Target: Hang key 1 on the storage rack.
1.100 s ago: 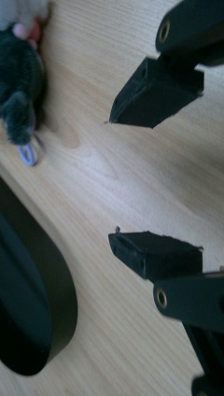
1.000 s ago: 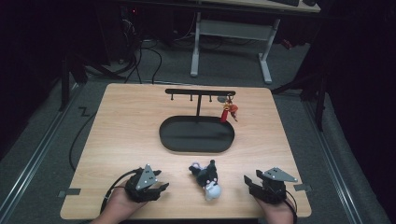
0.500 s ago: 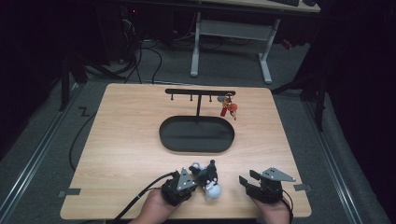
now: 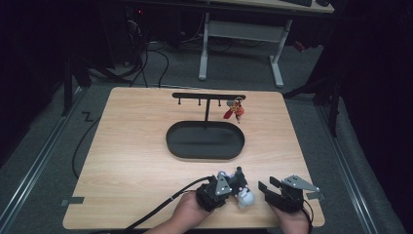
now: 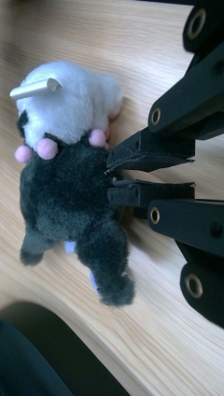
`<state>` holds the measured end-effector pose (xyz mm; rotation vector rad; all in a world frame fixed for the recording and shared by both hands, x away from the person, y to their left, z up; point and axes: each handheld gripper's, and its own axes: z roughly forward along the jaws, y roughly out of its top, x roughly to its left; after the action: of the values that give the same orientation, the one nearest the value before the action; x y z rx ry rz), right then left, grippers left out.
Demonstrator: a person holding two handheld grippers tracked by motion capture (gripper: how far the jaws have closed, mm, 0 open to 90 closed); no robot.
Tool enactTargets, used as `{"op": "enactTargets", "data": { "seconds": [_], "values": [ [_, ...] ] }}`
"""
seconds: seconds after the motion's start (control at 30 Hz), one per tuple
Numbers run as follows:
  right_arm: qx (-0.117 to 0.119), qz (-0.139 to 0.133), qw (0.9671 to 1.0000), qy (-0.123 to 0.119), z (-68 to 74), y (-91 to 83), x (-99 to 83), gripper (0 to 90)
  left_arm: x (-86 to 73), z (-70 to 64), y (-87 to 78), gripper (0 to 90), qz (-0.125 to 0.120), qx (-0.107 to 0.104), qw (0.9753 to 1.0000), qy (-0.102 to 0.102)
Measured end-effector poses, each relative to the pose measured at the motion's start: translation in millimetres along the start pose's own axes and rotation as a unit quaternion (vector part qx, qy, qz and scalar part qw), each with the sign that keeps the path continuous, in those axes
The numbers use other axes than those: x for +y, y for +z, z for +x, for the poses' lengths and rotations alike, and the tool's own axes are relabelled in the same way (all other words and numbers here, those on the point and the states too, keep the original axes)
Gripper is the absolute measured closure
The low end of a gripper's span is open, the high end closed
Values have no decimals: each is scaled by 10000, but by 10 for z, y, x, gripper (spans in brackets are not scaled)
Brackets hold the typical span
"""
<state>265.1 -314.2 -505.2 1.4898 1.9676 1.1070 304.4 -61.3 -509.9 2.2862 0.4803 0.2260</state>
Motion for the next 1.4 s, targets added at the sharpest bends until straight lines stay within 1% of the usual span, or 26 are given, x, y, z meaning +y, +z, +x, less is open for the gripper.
{"op": "enactTargets", "data": {
  "seconds": [0.07,0.13,0.23,0.27,0.33,0.37,0.4,0.43,0.47,0.5,0.53,0.57,0.6,0.67,0.73,0.8,0.83,0.9,0.93,0.97,1.07,1.13,1.23,1.3,1.33,1.4],
  "values": [
    [-39,26,10000,21,-15,2,-7,462,44,-6,57,814,28,-26,10000,-16],
    [-62,41,10000,23,-28,3,-15,462,61,-2,72,811,29,-63,10000,-17],
    [-60,63,9999,60,-41,0,-27,462,0,46,0,745,-81,-121,9999,-60],
    [-52,73,9999,72,-43,3,-31,462,-39,92,-58,717,-132,-123,9997,-135],
    [-35,80,9999,69,-46,18,-38,461,-143,228,-206,657,-315,-79,9986,-422],
    [-29,94,9999,50,-48,25,-39,461,-207,305,-291,619,-389,-1,9977,-553],
    [-22,93,9999,62,-47,35,-40,461,-275,385,-382,586,-425,111,9971,-624],
    [-17,109,9999,58,-48,41,-40,460,-367,487,-502,557,-459,323,9962,-665],
    [-18,112,9999,66,-48,51,-41,460,-427,547,-575,524,-488,461,9953,-696],
    [-20,127,9999,72,-48,54,-42,459,-509,631,-674,502,-503,654,9939,-730],
    [-20,139,9999,88,-45,59,-45,459,-615,735,-798,483,-509,879,9919,-765],
    [-14,157,9998,128,-36,62,-48,460,-701,813,-896,462,-511,1051,9900,-794],
    [-17,154,9998,122,-32,65,-49,462,-766,871,-968,446,-497,1169,9885,-817],
    [-25,164,9998,128,-18,61,-47,478,-953,1012,-1148,421,-462,1482,9842,-846],
    [-62,151,9998,92,-12,61,-42,489,-1133,1134,-1296,388,-430,1755,9786,-983],
    [-67,131,9998,125,-16,62,-41,501,-1291,1223,-1405,359,-453,1868,9746,-1148],
    [-86,150,9997,161,-12,59,-40,507,-1353,1251,-1438,348,-430,1912,9737,-1166],
    [-103,161,9997,165,-8,61,-39,520,-1442,1291,-1480,333,-450,1906,9722,-1282],
    [-110,178,9996,183,-8,62,-38,524,-1462,1313,-1496,328,-467,1856,9718,-1378],
    [-125,182,9995,207,-11,64,-38,525,-1465,1330,-1508,316,-497,1825,9716,-1424],
    [-170,177,9995,218,-14,60,-33,535,-1454,1341,-1515,302,-578,1890,9708,-1360],
    [-205,198,9995,166,0,53,-33,551,-1464,1358,-1494,297,-526,1879,9712,-1364],
    [-282,206,9993,94,8,43,-23,551,-1479,1372,-1459,287,-411,1939,9716,-1291],
    [-354,206,9991,144,9,29,-11,550,-1483,1375,-1450,281,-391,1960,9720,-1235],
    [-381,224,9987,234,12,21,2,548,-1484,1373,-1447,281,-398,1969,9719,-1223],
    [-479,262,9983,204,8,11,26,542,-1484,1369,-1438,279,-433,1961,9724,-1191]
  ]
}}
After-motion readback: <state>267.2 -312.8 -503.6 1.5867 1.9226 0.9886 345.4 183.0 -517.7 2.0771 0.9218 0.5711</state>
